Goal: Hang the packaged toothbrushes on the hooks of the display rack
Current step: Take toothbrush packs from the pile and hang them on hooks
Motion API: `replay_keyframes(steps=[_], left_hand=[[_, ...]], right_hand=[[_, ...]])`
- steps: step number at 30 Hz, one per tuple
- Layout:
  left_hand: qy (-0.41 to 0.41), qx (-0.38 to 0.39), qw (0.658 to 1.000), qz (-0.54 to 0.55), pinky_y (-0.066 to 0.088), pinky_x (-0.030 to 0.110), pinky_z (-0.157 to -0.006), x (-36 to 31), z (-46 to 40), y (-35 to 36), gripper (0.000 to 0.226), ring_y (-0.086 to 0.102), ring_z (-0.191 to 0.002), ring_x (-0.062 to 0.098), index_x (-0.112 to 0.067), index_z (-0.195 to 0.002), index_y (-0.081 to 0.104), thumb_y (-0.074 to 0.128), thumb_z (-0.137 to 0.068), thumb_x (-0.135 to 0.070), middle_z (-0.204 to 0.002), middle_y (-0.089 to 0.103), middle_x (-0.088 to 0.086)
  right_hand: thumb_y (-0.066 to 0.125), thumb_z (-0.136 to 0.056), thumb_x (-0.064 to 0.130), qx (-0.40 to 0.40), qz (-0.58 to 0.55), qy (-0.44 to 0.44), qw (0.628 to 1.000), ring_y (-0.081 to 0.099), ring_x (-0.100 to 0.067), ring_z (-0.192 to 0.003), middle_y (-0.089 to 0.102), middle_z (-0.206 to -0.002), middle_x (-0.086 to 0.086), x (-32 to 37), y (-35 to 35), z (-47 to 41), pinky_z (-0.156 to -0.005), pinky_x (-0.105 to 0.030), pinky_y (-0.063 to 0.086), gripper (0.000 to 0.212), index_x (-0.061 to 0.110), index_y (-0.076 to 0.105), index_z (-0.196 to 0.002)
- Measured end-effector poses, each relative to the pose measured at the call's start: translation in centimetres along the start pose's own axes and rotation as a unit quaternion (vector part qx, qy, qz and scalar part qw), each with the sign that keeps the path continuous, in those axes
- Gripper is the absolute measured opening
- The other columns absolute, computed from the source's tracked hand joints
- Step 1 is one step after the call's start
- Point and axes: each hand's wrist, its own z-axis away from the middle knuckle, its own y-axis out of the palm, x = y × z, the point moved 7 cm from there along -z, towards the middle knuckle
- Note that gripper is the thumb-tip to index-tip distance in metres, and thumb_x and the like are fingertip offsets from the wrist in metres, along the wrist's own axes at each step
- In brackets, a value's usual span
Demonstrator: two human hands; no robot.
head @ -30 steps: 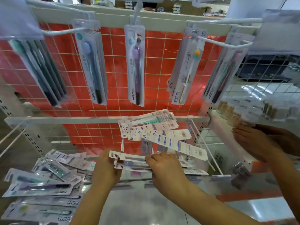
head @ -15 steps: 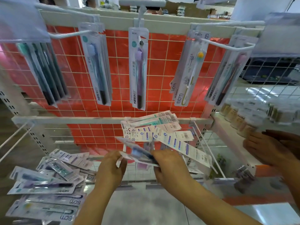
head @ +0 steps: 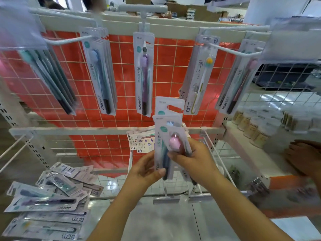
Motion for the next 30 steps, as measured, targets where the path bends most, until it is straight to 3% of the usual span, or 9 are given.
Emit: replay_keyframes(steps=[3,6,9,14,19,23,30], left_hand=[[0.005,-0.032,0.999,0.012,0.053,0.018,-0.068,-0.5,-0.2,0.2,0.035,0.068,-0.084,0.006,-0.021,-0.104,0.061,0.070,-0.077,0.000,-0.091,0.073,-0.006],[0.005,-0.040,0.999,0.014,0.053,0.017,-0.067,-0.7,-0.1,-0.1,0.032,0.070,-0.082,0.008,-0.017,-0.099,0.064,0.066,-0.076,0.006,-0.086,0.075,-0.006],[0.002,-0.043,0.999,0.032,0.056,0.022,-0.070,-0.9,0.3,-0.4,0.030,0.071,-0.081,0.013,-0.013,-0.099,0.066,0.067,-0.075,0.006,-0.085,0.075,-0.001],[0.004,-0.053,0.995,0.087,0.055,0.022,-0.062,-0.7,0.5,-0.6,0.025,0.070,-0.072,0.013,-0.006,-0.096,0.064,0.063,-0.076,0.008,-0.078,0.074,0.001],[0.005,-0.095,0.988,0.120,0.055,0.019,-0.060,-0.2,0.9,-1.3,0.021,0.070,-0.070,0.011,-0.005,-0.092,0.062,0.061,-0.077,0.010,-0.075,0.074,0.000],[0.006,-0.120,0.983,0.140,0.057,0.024,-0.067,0.2,1.1,-2.0,0.022,0.070,-0.076,0.016,-0.005,-0.093,0.063,0.063,-0.075,0.007,-0.081,0.074,0.004],[0.025,-0.155,0.976,0.148,0.056,0.040,-0.079,-0.5,1.7,-2.8,0.032,0.069,-0.088,0.027,-0.011,-0.096,0.063,0.068,-0.064,-0.013,-0.093,0.073,0.011]], right_hand=[[0.069,-0.080,0.004,-0.014,-0.063,0.027,0.998,0.067,-0.014,-0.088,0.070,-0.087,0.009,-0.3,-0.3,-0.5,-0.078,-0.031,0.056,0.027,0.030,0.065,-0.080],[0.073,-0.075,0.001,-0.037,-0.099,0.042,0.994,0.069,-0.019,-0.087,0.073,-0.085,0.005,-1.0,-0.8,-1.0,-0.080,-0.036,0.056,0.025,0.024,0.069,-0.081],[0.074,-0.072,-0.003,-0.042,-0.143,0.060,0.987,0.070,-0.022,-0.085,0.075,-0.085,0.000,-1.8,-0.9,-1.2,-0.078,-0.037,0.056,0.023,0.017,0.071,-0.083],[0.067,-0.073,-0.007,-0.067,-0.261,0.099,0.958,0.069,-0.028,-0.084,0.073,-0.089,-0.010,-3.3,-0.9,-1.3,-0.080,-0.043,0.054,0.023,0.008,0.070,-0.090],[0.059,-0.080,-0.009,-0.075,-0.335,0.126,0.931,0.071,-0.021,-0.071,0.074,-0.080,-0.007,-3.9,-1.4,-1.5,-0.065,-0.034,0.059,0.024,0.011,0.065,-0.091],[0.057,-0.080,-0.009,-0.064,-0.356,0.153,0.920,0.070,-0.029,-0.080,0.073,-0.086,-0.015,-4.7,-1.1,-1.5,-0.075,-0.044,0.057,0.024,0.010,0.065,-0.092],[0.056,-0.079,-0.011,-0.032,-0.376,0.186,0.907,0.071,-0.030,-0.070,0.072,-0.086,-0.018,-4.7,0.0,-1.6,-0.059,-0.037,0.059,0.027,0.003,0.061,-0.101]])
